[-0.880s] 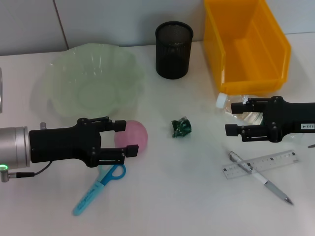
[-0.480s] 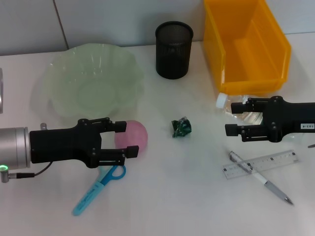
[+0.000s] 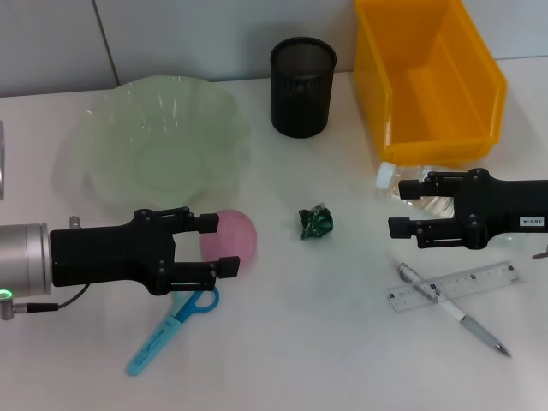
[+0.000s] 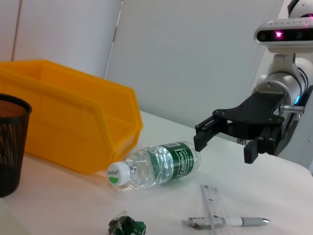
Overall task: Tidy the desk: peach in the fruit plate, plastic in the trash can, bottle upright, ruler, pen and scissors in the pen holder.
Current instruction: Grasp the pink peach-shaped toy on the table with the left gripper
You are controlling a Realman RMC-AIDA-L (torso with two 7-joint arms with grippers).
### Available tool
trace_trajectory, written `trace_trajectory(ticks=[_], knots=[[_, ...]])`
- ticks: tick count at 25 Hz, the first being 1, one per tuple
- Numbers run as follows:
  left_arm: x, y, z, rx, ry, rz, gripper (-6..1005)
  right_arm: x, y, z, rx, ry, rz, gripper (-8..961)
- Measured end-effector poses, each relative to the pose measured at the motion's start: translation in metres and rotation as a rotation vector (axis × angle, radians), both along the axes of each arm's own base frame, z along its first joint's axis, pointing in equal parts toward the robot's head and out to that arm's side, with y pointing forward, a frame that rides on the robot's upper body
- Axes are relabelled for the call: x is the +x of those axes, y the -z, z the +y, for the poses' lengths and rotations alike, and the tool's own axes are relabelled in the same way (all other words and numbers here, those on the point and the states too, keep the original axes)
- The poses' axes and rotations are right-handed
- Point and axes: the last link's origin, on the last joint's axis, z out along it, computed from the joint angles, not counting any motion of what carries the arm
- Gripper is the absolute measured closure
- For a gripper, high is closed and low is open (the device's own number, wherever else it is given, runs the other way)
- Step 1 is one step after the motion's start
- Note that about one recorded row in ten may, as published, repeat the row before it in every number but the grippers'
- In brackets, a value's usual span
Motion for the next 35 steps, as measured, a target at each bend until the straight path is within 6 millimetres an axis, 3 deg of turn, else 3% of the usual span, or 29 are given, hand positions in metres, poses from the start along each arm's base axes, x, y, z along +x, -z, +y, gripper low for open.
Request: trace_trajectory(ticks=[14,20,22,35], knots=[[0.007,-0.004,0.01,0.012,0.028,0.021,251,-0.001,0.001,0.0,-0.005,0.003,0.003,195],[0.034,-0.012,0.037,-0.012,0.08,0.15,262,-0.001,0.001,0.0,-0.005,0.001,0.003,195],[0.053,-0.015,0.051,-0.05,0.112,0.242,265,-0.002,0.0,0.001,-0.005,0.0,0.003,195],[0.099,0.004,0.076,-0.124,0.221,0.572,288,-0.001,-0.004,0.002,0.004,0.002,-0.004,195]])
